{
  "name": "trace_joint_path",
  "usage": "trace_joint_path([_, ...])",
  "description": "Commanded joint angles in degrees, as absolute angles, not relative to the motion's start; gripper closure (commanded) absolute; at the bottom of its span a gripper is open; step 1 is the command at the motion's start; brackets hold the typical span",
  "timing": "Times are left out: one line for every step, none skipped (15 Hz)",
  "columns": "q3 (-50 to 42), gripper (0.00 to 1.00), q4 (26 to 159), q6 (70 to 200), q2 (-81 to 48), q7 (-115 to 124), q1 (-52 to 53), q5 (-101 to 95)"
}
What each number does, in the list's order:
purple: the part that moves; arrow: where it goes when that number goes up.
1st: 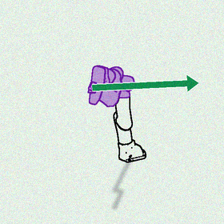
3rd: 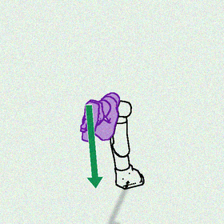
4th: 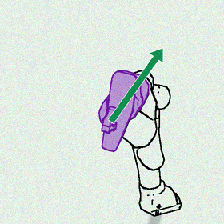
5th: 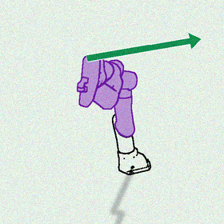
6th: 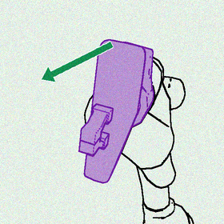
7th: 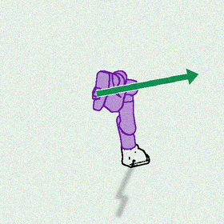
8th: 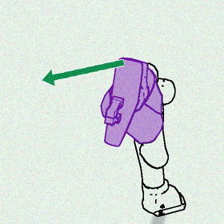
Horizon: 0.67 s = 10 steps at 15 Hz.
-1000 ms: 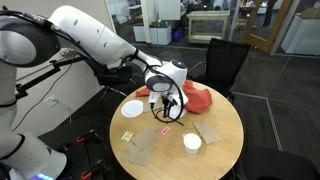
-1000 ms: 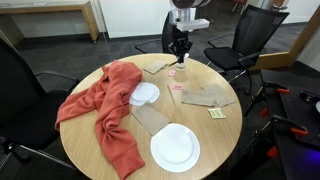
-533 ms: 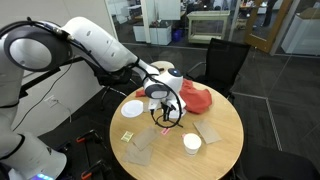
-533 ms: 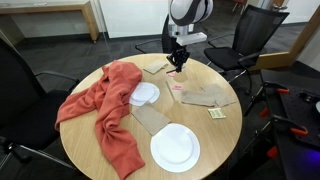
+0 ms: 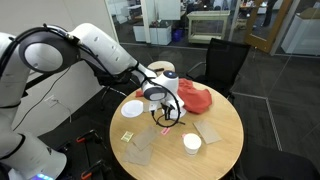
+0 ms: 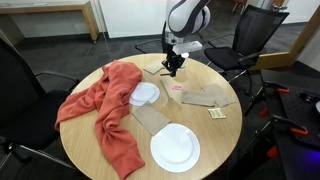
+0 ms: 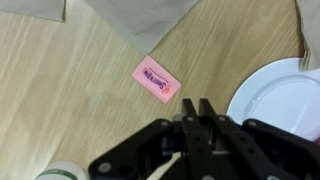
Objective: Remove the marker from the white cup and place it on the table
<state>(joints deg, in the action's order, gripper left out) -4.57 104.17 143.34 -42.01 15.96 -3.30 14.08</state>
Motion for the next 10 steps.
trace_joint_path([-4.5,0.97,103.5,146.1,-43.2,17.6,-2.1,13.8])
trace_joint_path([-4.4,0.97,103.4,146.5,-43.5,17.6,-2.0,13.8])
trace_joint_path([-4.5,0.97,103.3,146.9,-43.9,17.9,-1.7,13.8])
trace_joint_path([-4.5,0.97,103.1,147.1,-44.2,18.0,-1.5,13.9])
trace_joint_path([-4.5,0.97,103.1,147.1,-44.4,18.1,-1.4,13.9])
trace_joint_path([-4.6,0.97,103.0,147.2,-44.6,18.2,-1.3,13.9])
trace_joint_path([-4.6,0.97,102.9,147.2,-44.8,18.4,-1.2,13.9])
trace_joint_path([-4.7,0.97,102.9,147.3,-45.0,18.5,-1.0,13.9])
trace_joint_path([-4.8,0.97,102.8,147.3,-45.2,18.7,-0.9,13.8])
trace_joint_path([-4.9,0.87,102.7,147.3,-45.4,19.0,-0.8,13.8])
